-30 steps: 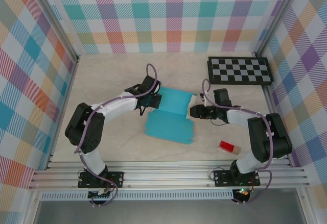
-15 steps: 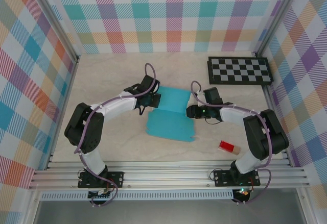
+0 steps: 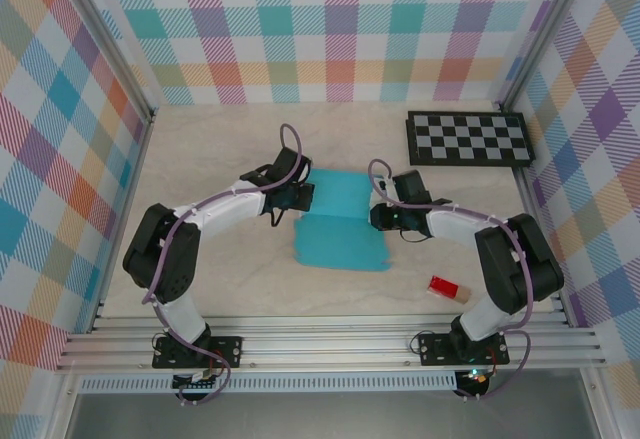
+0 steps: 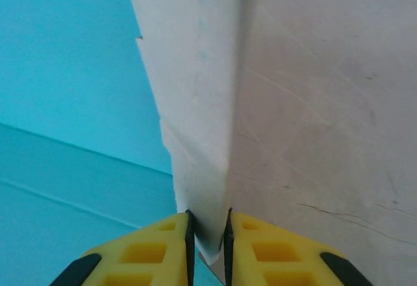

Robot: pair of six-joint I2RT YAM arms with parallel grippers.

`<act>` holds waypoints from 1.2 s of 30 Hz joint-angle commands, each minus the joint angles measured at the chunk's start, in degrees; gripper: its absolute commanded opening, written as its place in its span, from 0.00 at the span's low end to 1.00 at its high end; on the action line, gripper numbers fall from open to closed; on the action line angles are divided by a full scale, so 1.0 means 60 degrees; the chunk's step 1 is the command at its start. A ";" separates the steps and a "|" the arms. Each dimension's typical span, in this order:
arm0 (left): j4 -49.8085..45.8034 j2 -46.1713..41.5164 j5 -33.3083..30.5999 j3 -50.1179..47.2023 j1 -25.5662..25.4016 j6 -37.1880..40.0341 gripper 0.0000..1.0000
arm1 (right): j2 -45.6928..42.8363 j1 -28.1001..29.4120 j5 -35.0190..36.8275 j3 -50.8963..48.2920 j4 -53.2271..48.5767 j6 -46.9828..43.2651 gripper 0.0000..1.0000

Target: Fold the paper box

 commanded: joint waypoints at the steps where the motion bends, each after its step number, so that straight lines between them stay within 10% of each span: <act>1: 0.0154 -0.0474 0.0433 -0.0041 -0.0104 -0.0467 0.00 | 0.0389 0.0066 0.1071 0.0278 -0.0728 0.0342 0.16; 11: -0.0446 -0.0744 0.0273 0.0091 -0.0473 -0.1070 0.00 | 0.1235 0.0577 0.3366 0.1425 -0.2557 0.1063 0.01; 36: -0.0502 -0.0821 -0.0060 -0.0058 -0.0665 -0.1483 0.00 | 0.1929 0.0674 0.4385 0.2517 -0.4048 0.2612 0.10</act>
